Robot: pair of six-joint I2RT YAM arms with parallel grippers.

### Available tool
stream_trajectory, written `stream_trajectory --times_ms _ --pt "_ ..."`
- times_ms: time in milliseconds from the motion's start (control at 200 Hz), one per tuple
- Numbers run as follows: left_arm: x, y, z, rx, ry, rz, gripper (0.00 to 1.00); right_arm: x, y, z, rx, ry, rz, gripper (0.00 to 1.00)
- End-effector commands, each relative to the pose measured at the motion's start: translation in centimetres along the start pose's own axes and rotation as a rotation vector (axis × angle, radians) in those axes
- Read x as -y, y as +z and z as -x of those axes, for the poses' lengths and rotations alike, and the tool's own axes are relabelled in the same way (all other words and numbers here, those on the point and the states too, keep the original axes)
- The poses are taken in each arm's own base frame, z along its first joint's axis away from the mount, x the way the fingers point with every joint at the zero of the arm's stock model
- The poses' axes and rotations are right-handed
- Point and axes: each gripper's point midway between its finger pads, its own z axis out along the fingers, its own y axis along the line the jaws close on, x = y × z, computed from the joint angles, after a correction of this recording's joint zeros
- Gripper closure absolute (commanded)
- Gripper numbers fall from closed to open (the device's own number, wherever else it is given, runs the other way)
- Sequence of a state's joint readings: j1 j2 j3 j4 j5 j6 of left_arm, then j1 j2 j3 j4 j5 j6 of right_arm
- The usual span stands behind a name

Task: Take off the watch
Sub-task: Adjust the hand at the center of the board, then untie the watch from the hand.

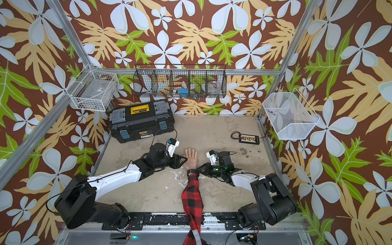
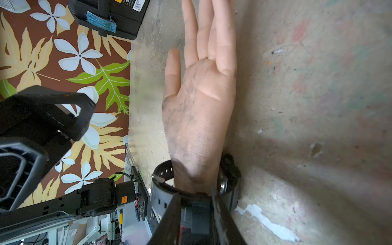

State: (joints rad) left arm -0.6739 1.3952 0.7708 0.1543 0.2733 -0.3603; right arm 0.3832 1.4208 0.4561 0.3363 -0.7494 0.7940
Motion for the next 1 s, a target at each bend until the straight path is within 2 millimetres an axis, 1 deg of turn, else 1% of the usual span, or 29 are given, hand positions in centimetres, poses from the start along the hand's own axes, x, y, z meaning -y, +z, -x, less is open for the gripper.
stream_trajectory --times_ms 0,95,195,310,385,495,641,736,851,991 --pt "0.0 -0.3 0.1 -0.013 0.220 0.015 0.48 0.2 -0.4 0.5 0.023 -0.028 -0.038 0.68" --pt "1.3 -0.2 -0.1 -0.038 0.351 -0.052 0.48 0.6 -1.0 0.9 0.050 -0.034 -0.071 0.68" --pt "1.9 0.2 -0.2 -0.053 0.470 -0.064 0.49 1.1 -2.1 1.4 0.091 -0.026 -0.092 0.67" --pt "3.4 1.1 -1.9 -0.133 0.674 -0.107 0.50 2.0 -3.5 1.9 0.143 -0.011 -0.116 0.67" --pt "4.0 1.8 -3.1 -0.203 0.763 -0.134 0.50 2.6 -4.5 2.1 0.172 0.004 -0.128 0.67" --pt "4.1 2.8 -4.5 -0.295 0.833 -0.164 0.50 2.9 -5.4 2.2 0.189 0.011 -0.130 0.67" --pt "3.8 4.0 -6.0 -0.399 0.919 -0.165 0.50 2.9 -5.7 1.7 0.192 0.014 -0.126 0.67" --pt "3.7 4.7 -6.3 -0.430 0.945 -0.158 0.49 2.9 -5.8 1.6 0.196 0.014 -0.122 0.67" --pt "4.0 5.3 -6.6 -0.454 0.956 -0.176 0.46 2.9 -5.8 1.4 0.197 0.017 -0.118 0.67" --pt "3.7 5.9 -7.1 -0.496 0.967 -0.179 0.47 2.7 -5.8 1.4 0.200 0.022 -0.104 0.67"
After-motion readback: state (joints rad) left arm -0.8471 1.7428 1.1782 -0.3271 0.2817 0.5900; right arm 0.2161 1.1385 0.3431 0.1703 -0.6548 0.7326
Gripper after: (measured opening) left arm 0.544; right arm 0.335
